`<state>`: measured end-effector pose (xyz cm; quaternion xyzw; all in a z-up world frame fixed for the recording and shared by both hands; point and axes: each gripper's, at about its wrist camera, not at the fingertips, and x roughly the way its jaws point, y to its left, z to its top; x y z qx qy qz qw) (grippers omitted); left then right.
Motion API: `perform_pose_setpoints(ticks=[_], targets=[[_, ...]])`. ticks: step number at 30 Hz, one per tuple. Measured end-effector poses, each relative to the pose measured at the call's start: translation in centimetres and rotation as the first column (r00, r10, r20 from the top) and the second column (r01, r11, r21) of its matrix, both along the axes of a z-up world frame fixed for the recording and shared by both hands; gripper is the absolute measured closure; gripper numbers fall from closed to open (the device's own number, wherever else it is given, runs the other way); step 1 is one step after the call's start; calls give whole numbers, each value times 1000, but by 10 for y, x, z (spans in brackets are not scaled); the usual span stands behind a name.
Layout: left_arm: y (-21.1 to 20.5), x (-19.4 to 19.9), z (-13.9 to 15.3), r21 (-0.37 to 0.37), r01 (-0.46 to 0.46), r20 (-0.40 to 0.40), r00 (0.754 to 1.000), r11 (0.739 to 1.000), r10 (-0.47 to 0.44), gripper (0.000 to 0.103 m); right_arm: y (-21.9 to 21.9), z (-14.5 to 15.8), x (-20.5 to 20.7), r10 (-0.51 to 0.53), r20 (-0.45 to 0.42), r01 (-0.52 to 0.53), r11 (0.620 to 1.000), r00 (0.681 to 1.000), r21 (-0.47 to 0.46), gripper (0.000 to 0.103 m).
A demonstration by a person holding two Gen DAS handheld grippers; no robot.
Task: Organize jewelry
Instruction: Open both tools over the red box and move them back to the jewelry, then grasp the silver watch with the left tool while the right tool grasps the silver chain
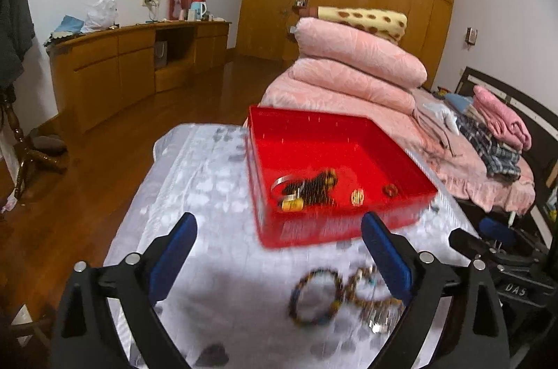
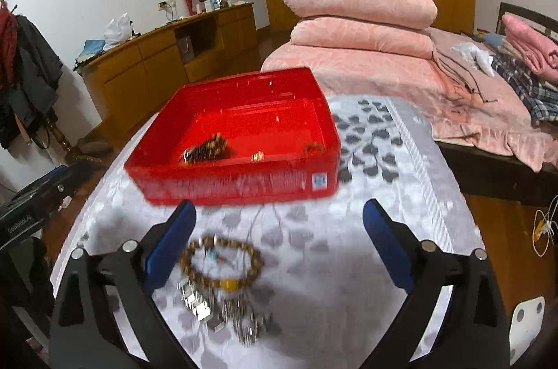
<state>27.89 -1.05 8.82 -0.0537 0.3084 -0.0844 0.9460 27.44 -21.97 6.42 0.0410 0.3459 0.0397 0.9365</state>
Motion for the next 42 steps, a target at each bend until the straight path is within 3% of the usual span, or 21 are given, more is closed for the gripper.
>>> perform_pose_setpoints(ticks=[15,29,33,35,39,42], targets=[[-6,-62,-43,73,33,-90,996,997,-26,10,6,-44,-66,48,-107,-55,996,993,-64,8],[-11,-79,-61,83,44,-132,991,996,-32,10,21,-57,-73,111,-129,-119,991,985,-55,9],[-10,-78,-61,80,38,-134,991,996,-27,10,24,-63,-66,127,-161,-137,989,979,-53,27],[-10,-77,-62,75,39,-136,990,996,-29,10,24,-66,-63,124,-176,-136,989,977,-59,27],[-10,-74,-63,75,41,-144,989,996,-30,10,26,-71,-55,131,-203,-146,987,970,-60,40],[-11,-72,-64,72,45,-148,988,996,-34,10,28,-71,-51,133,-202,-150,986,970,-73,42]])
